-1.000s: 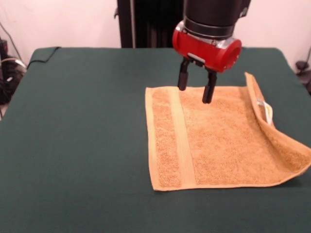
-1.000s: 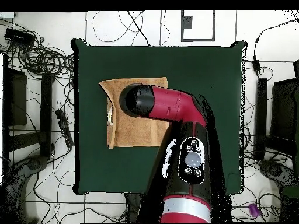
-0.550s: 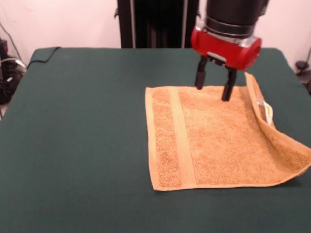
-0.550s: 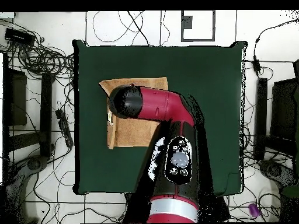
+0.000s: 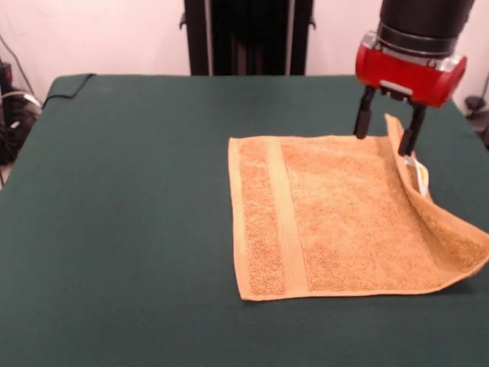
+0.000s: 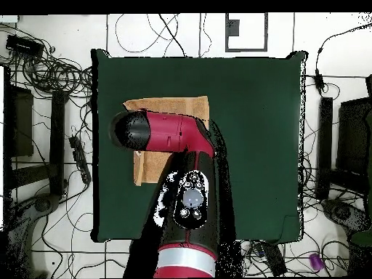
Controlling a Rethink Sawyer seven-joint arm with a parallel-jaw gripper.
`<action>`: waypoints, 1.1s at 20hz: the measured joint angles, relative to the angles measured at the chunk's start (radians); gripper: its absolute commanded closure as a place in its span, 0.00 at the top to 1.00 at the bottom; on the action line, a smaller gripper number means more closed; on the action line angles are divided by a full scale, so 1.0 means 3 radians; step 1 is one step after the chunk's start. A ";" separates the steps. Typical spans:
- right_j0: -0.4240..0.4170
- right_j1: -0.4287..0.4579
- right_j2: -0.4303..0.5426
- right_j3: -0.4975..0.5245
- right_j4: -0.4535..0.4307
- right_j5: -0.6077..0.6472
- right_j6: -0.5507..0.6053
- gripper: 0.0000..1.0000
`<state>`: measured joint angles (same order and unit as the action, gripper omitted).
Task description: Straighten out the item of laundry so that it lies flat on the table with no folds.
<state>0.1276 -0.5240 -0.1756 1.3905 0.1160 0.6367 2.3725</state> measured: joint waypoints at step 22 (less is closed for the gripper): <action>-0.0172 0.0176 -0.0003 0.0240 0.0027 -0.0189 0.0000 1.00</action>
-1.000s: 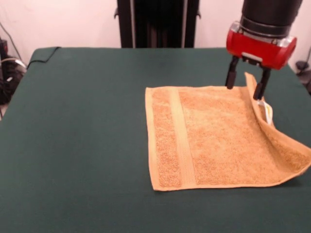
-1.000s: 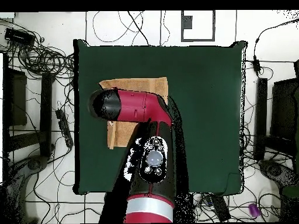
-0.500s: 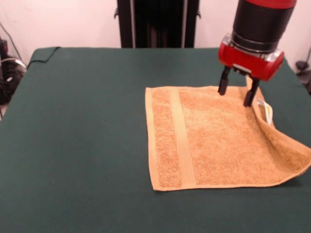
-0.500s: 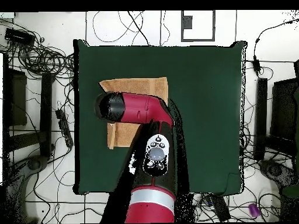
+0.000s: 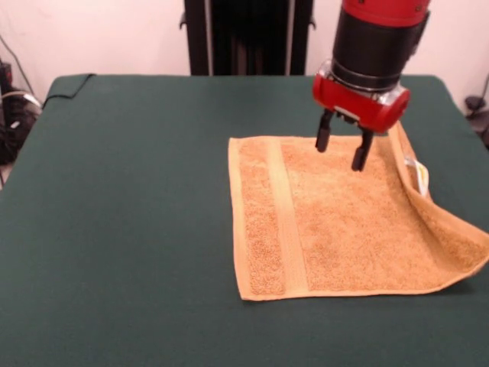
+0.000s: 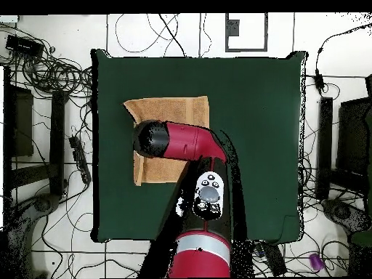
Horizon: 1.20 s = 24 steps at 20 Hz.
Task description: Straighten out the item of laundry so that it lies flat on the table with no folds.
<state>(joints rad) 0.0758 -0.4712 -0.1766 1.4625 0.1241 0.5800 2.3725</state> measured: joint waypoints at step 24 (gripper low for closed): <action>0.0015 0.0338 0.0025 0.0096 0.0030 -0.0500 0.0000 1.00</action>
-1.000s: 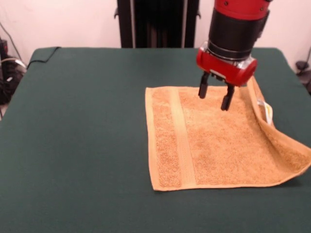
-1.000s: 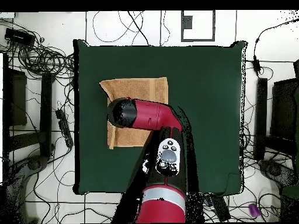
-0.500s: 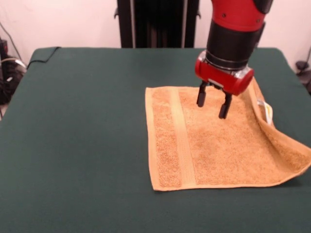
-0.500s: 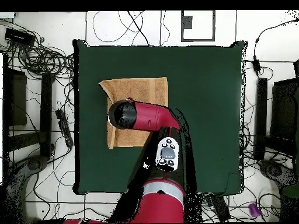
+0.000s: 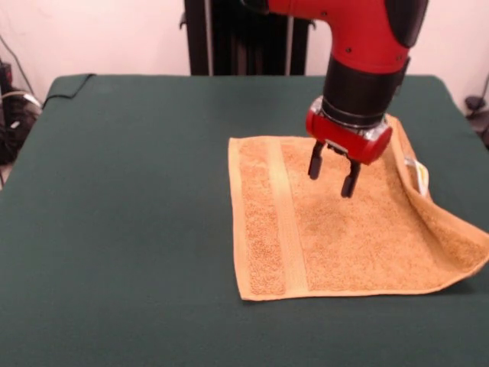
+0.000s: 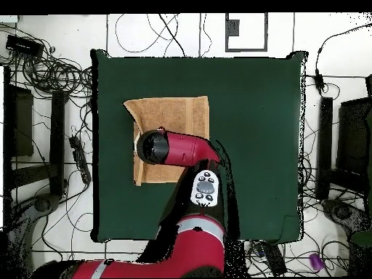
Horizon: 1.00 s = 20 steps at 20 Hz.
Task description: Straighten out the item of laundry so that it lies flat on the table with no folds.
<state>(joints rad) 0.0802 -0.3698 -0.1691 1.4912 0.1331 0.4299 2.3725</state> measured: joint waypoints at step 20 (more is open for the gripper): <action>0.0439 0.0187 -0.0062 0.0032 0.0412 -0.0049 0.0046 1.00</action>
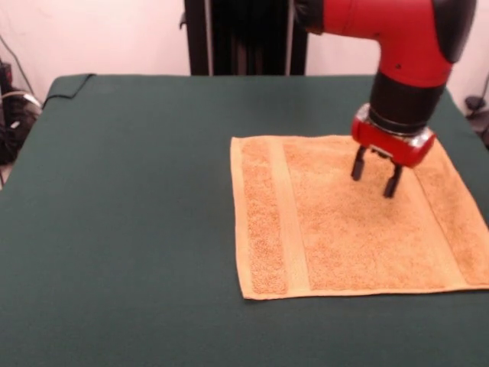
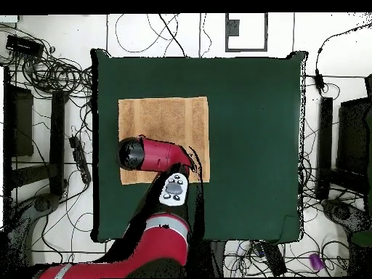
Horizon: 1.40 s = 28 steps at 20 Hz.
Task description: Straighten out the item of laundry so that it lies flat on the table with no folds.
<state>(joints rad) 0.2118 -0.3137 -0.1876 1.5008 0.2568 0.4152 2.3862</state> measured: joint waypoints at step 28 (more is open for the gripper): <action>-0.0825 -0.1089 -0.0105 0.0129 -0.0101 0.0805 0.0001 1.00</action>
<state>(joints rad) -0.0356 -0.6402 -0.2190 1.5395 0.2264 0.6566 2.3864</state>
